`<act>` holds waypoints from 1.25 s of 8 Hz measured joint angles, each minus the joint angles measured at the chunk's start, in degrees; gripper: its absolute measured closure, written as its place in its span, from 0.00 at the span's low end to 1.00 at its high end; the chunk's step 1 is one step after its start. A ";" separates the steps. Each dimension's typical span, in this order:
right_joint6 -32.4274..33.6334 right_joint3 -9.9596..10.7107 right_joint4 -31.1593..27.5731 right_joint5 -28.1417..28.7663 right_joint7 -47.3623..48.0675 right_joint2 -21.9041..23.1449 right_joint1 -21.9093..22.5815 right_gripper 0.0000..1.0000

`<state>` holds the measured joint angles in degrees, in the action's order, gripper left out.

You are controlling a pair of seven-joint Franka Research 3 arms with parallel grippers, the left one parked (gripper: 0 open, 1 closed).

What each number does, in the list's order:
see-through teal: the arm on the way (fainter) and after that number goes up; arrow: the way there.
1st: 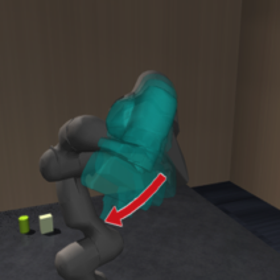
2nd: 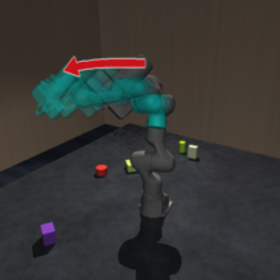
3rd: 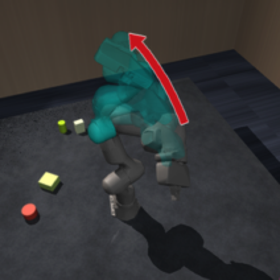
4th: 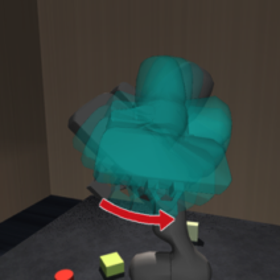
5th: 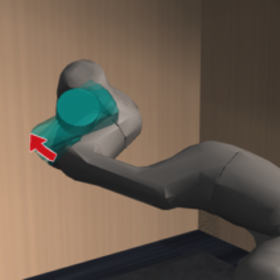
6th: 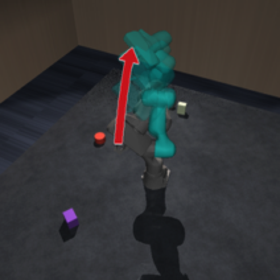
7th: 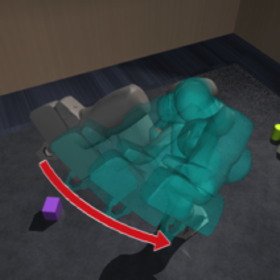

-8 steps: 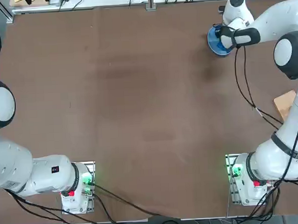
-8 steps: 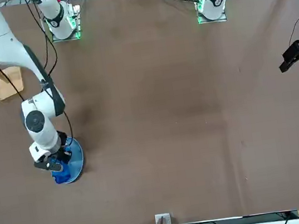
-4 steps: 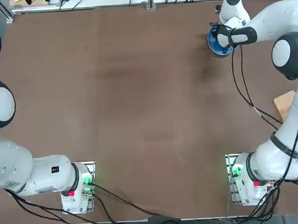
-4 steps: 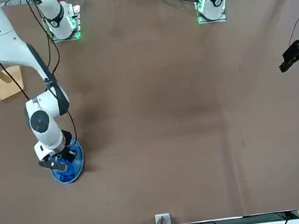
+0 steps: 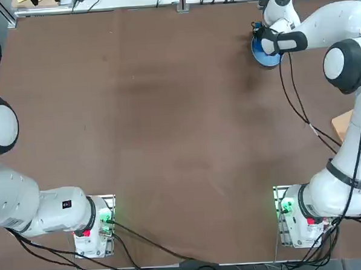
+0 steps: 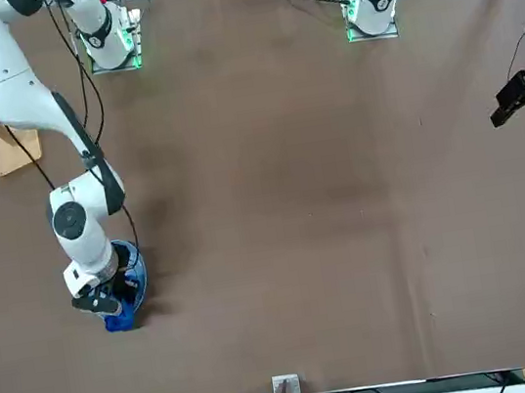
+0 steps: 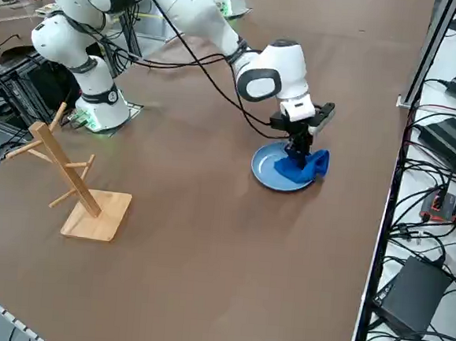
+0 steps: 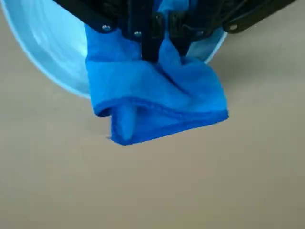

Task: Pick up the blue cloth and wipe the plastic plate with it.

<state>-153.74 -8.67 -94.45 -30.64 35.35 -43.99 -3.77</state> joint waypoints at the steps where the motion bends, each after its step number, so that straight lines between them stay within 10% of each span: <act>1: -0.09 0.00 0.47 0.09 -1.81 -0.35 -0.64 0.94; 4: 1.73 -0.07 0.77 0.10 -3.34 -0.27 -2.15 0.94; 10: 30.21 -5.03 6.72 7.45 -3.59 2.99 -2.03 0.94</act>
<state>-123.53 -13.70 -87.73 -23.18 31.77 -41.00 -5.81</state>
